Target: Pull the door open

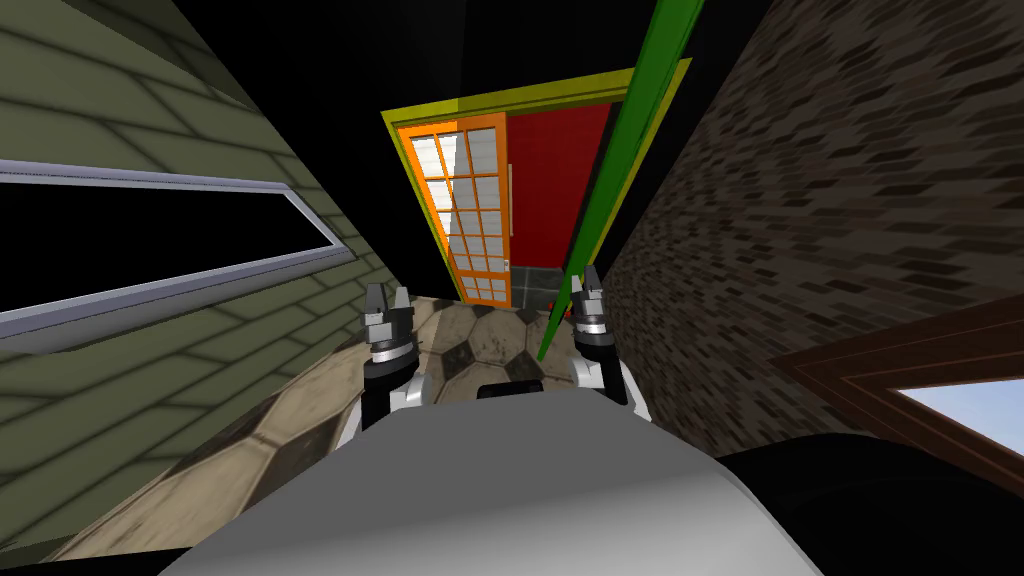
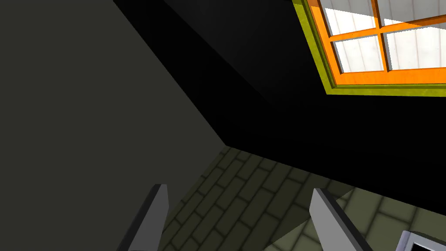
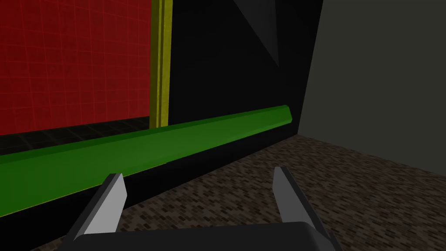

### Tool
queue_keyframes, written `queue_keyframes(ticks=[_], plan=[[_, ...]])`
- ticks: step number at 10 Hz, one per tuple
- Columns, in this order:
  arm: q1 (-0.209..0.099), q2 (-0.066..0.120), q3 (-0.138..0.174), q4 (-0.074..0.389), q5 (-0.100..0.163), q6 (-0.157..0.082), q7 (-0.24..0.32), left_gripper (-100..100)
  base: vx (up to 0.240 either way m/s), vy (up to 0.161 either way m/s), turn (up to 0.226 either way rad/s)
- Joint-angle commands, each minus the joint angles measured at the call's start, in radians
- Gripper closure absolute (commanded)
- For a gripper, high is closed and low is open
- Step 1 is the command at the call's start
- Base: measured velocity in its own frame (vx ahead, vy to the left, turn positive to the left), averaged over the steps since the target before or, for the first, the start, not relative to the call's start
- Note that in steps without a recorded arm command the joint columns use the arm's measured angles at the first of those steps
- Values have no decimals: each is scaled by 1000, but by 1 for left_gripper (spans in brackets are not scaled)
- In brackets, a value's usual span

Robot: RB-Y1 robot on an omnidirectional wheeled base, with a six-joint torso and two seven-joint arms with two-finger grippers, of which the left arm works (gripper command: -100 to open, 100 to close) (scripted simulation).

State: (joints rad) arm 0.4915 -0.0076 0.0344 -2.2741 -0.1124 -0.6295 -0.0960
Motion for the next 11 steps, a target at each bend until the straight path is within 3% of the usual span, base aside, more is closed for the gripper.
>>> queue_keyframes(ticks=[1,4,11], plan=[[-13,11,-8,33,21,-8,22,-100,35,70,-41],[-33,25,-21,86,53,-22,56,-100,63,101,-49],[-104,59,-64,269,165,-68,175,-100,82,99,-61]])
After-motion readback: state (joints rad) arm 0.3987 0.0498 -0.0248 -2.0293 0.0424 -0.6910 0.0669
